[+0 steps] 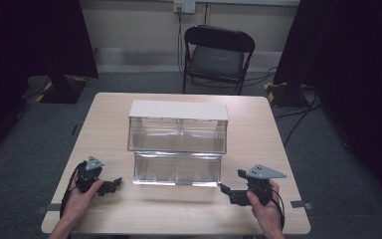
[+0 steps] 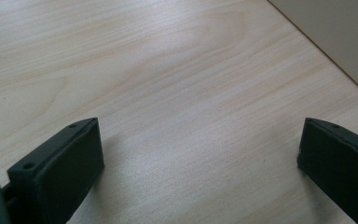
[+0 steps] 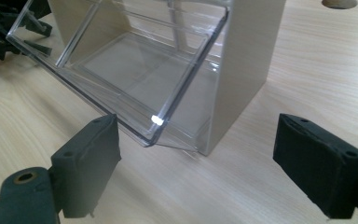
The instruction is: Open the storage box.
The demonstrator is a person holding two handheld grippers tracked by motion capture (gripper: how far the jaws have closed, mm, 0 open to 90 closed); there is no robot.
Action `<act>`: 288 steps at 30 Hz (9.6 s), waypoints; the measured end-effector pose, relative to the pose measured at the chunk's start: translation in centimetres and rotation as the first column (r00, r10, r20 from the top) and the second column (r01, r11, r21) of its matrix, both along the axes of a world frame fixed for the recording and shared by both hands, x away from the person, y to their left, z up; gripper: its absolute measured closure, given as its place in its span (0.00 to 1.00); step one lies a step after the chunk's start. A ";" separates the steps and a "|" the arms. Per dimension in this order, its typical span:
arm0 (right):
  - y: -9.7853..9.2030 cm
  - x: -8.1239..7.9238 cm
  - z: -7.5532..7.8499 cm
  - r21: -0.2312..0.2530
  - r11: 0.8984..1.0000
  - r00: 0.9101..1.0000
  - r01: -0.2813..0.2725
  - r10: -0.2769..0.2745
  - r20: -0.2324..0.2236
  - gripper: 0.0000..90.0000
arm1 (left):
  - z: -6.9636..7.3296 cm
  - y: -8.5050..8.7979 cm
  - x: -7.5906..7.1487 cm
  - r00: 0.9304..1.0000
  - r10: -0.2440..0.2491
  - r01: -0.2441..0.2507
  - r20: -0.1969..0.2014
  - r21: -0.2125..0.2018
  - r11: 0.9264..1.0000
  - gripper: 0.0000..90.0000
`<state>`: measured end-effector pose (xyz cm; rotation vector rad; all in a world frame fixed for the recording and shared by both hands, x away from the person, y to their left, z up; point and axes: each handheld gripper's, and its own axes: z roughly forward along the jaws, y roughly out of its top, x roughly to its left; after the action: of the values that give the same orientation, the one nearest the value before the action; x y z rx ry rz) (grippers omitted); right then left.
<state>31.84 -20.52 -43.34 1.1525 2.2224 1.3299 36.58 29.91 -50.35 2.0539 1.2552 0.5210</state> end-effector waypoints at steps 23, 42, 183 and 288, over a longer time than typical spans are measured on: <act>2.7 0.6 -0.9 -0.012 0.998 0.998 -0.062 0.062 -0.031 0.16 | 0.0 0.0 0.0 1.000 0.000 0.000 0.000 0.000 1.000 0.00; 3.9 1.2 -2.5 -0.047 0.997 0.996 -0.061 0.058 -0.066 0.19 | 0.0 0.0 0.0 1.000 -0.001 0.001 0.000 0.000 1.000 0.00; 3.6 0.5 0.1 0.042 0.996 0.996 -0.083 0.082 0.027 0.17 | 0.0 0.0 0.0 1.000 -0.002 0.002 0.000 0.002 1.000 0.00; 3.2 1.9 4.8 0.129 0.989 0.992 -0.067 0.052 0.116 0.19 | 0.0 0.0 0.0 1.000 -0.001 0.001 0.000 0.000 1.000 0.00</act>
<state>33.72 -17.27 -38.54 1.0334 2.1317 1.5475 36.58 29.91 -50.34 2.0546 1.2546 0.5210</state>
